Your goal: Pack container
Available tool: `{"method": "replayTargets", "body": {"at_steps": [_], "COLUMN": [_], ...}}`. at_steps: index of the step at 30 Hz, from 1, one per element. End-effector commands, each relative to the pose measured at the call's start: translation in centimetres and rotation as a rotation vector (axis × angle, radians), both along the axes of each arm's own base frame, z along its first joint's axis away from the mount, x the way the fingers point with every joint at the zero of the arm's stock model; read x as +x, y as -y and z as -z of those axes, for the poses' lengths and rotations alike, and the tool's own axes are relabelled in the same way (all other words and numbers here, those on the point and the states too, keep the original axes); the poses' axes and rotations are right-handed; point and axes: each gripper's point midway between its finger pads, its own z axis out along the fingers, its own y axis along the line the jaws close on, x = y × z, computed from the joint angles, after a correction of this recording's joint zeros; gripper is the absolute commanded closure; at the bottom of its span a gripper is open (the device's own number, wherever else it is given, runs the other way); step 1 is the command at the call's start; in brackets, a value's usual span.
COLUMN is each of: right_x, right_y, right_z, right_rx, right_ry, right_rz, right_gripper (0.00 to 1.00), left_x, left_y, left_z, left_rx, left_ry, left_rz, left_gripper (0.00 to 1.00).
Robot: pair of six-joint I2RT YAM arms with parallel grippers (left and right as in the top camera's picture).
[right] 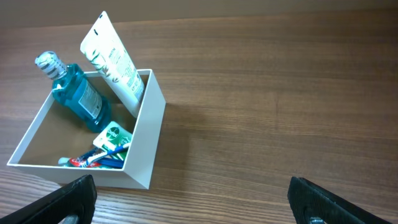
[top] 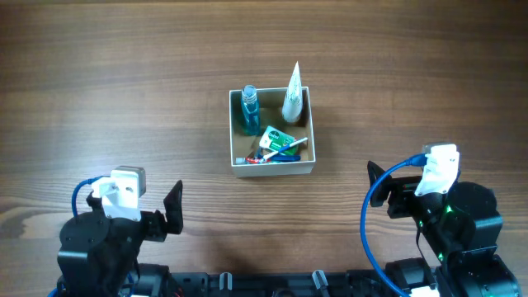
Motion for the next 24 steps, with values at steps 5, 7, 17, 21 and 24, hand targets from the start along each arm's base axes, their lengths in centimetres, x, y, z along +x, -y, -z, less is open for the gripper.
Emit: {"method": "replayTargets", "body": {"at_steps": [5,7,17,21,24], "right_x": [-0.1,-0.6,-1.1,2.1,3.1], "right_y": [0.3,0.8,0.8,0.5,0.4], "right_z": [-0.1,-0.8,2.9,2.4,3.2], "right_rx": [0.009,-0.001,0.052,0.059,0.078], "right_ry": [0.009,0.055,0.32,0.538,0.653], "right_rz": [0.023,0.043,0.038,0.038,0.043], "right_gripper": [0.0,0.0,0.0,0.0,0.0], "left_x": [-0.7,-0.7,-0.7,-0.7,-0.7], "left_y": [0.2,0.2,0.2,0.2,0.2], "left_z": [1.1,1.1,1.2,1.2,1.2], "left_rx": [-0.018,-0.018,-0.018,-0.018,-0.018], "left_ry": [-0.052,-0.052,-0.054,-0.054,-0.054], "left_rz": [0.005,0.005,0.005,0.005,0.005], "left_gripper": [0.0,0.0,0.0,0.0,0.0]}}
